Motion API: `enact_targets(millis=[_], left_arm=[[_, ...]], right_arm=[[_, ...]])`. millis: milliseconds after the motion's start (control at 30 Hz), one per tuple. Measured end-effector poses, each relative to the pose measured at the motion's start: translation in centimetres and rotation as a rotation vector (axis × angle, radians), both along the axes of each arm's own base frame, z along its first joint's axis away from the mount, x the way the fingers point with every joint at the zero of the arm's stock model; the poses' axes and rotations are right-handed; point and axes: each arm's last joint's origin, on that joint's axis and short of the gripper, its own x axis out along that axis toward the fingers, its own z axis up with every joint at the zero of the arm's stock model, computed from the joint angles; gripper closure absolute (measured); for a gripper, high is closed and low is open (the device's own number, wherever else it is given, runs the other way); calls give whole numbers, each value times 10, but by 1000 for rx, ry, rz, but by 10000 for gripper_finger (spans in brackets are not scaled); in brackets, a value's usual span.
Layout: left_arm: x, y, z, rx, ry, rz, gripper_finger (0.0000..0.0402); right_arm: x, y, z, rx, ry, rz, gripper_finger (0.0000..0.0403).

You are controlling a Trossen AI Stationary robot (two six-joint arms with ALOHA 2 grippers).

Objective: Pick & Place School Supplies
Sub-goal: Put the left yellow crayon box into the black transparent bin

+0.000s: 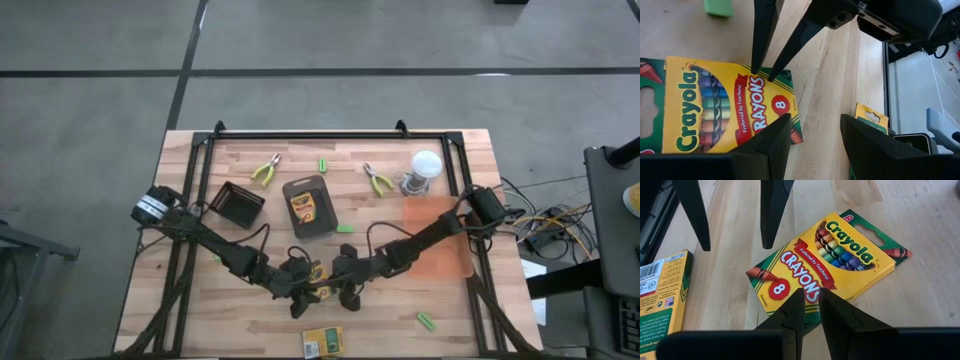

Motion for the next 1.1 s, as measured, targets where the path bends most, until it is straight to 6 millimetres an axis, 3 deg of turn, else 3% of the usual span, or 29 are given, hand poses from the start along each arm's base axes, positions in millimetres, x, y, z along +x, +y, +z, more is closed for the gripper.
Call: enact_targets(millis=[200,400,1100], left_arm=[[0,0,0,-2,6,-7,225],[-6,5,-10,0,124,70,225],[-4,6,-9,-24,117,88,225]], right_arm=[[0,0,0,0,0,0,346],[0,0,0,0,0,0,346],[0,0,0,0,0,0,346]])
